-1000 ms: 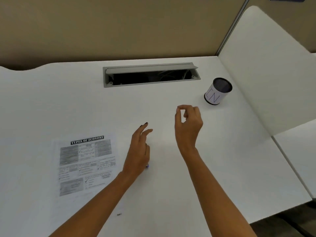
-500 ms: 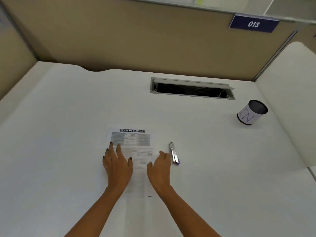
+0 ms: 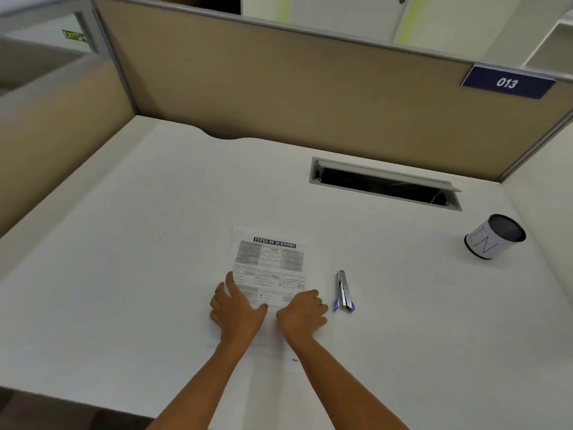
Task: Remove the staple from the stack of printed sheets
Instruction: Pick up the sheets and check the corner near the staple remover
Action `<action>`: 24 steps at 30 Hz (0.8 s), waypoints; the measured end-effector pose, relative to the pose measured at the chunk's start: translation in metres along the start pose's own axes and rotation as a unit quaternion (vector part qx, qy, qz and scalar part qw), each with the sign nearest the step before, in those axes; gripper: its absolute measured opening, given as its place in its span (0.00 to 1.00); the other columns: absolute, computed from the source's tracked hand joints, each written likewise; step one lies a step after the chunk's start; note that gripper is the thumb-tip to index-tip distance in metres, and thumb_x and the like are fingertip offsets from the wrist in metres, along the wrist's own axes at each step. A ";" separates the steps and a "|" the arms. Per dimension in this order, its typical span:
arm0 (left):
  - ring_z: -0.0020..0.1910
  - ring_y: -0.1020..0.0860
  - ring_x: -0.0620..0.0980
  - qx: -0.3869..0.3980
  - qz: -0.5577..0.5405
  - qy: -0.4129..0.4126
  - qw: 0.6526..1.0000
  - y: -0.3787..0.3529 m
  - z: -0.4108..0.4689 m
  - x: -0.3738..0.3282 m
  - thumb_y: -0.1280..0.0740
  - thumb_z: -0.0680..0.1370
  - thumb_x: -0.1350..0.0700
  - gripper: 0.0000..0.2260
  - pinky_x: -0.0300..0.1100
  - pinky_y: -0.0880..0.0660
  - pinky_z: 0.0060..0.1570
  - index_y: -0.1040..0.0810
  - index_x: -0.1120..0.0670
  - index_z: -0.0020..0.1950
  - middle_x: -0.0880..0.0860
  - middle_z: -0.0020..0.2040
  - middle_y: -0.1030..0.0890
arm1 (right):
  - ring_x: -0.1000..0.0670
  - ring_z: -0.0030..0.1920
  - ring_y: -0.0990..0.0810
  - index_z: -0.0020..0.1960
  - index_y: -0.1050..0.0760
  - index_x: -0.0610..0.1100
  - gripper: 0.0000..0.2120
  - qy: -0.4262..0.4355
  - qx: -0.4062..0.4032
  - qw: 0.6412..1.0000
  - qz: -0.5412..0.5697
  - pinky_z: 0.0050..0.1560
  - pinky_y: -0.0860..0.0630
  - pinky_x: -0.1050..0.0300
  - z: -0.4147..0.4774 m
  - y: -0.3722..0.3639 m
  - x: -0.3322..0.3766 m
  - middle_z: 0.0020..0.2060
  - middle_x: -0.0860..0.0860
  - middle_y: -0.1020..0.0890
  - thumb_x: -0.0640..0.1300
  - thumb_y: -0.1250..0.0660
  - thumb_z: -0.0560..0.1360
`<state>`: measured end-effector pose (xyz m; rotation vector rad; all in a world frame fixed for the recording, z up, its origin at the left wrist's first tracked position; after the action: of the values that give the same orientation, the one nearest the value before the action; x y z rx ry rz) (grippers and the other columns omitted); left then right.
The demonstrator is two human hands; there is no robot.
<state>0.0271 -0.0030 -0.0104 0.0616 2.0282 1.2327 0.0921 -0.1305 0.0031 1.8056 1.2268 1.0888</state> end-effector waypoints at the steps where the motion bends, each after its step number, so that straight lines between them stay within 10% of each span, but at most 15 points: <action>1: 0.72 0.42 0.62 -0.001 -0.002 -0.002 1.000 0.000 0.000 -0.001 0.25 0.66 0.44 0.47 0.60 0.40 0.68 0.50 0.52 0.76 0.61 0.73 0.41 | 0.45 0.65 0.30 0.64 0.38 0.40 0.26 -0.005 0.004 1.000 0.002 0.62 0.30 0.52 0.000 -0.001 0.002 0.63 0.44 0.27 0.48 0.29 0.74; 15: 0.72 0.43 0.62 0.036 0.072 -0.041 0.996 -0.002 -0.007 0.001 0.31 0.70 0.41 0.43 0.57 0.42 0.68 0.52 0.48 0.76 0.61 0.75 0.45 | 0.42 0.64 0.30 0.65 0.36 0.39 0.32 -0.100 0.090 0.974 0.183 0.64 0.29 0.46 0.016 0.001 -0.001 0.64 0.41 0.29 0.48 0.27 0.68; 19: 0.72 0.42 0.59 0.039 0.066 -0.022 0.997 0.001 -0.007 0.002 0.32 0.72 0.47 0.38 0.57 0.41 0.67 0.50 0.49 0.76 0.58 0.76 0.44 | 0.43 0.54 0.23 0.64 0.38 0.37 0.24 -0.060 0.083 0.918 0.384 0.54 0.24 0.53 0.018 0.005 -0.006 0.59 0.40 0.24 0.35 0.31 0.73; 24: 0.70 0.36 0.58 -0.015 -0.022 0.052 0.998 0.016 -0.001 0.009 0.31 0.73 0.54 0.32 0.59 0.42 0.66 0.42 0.56 0.73 0.57 0.72 0.36 | 0.45 0.58 0.20 0.64 0.29 0.39 0.19 0.103 -0.024 0.932 0.346 0.58 0.24 0.56 0.009 0.026 -0.010 0.60 0.44 0.20 0.32 0.32 0.74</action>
<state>0.0148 0.0088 -0.0027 -0.0620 2.0888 1.2614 0.1076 -0.1488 0.0196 2.1904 0.6488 1.7088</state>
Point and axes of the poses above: each hand's wrist, its own z-axis towards the middle knuckle, its own y-axis out of the back of the hand, x = y × z, the point moved 5 cm from there along z, towards the middle knuckle
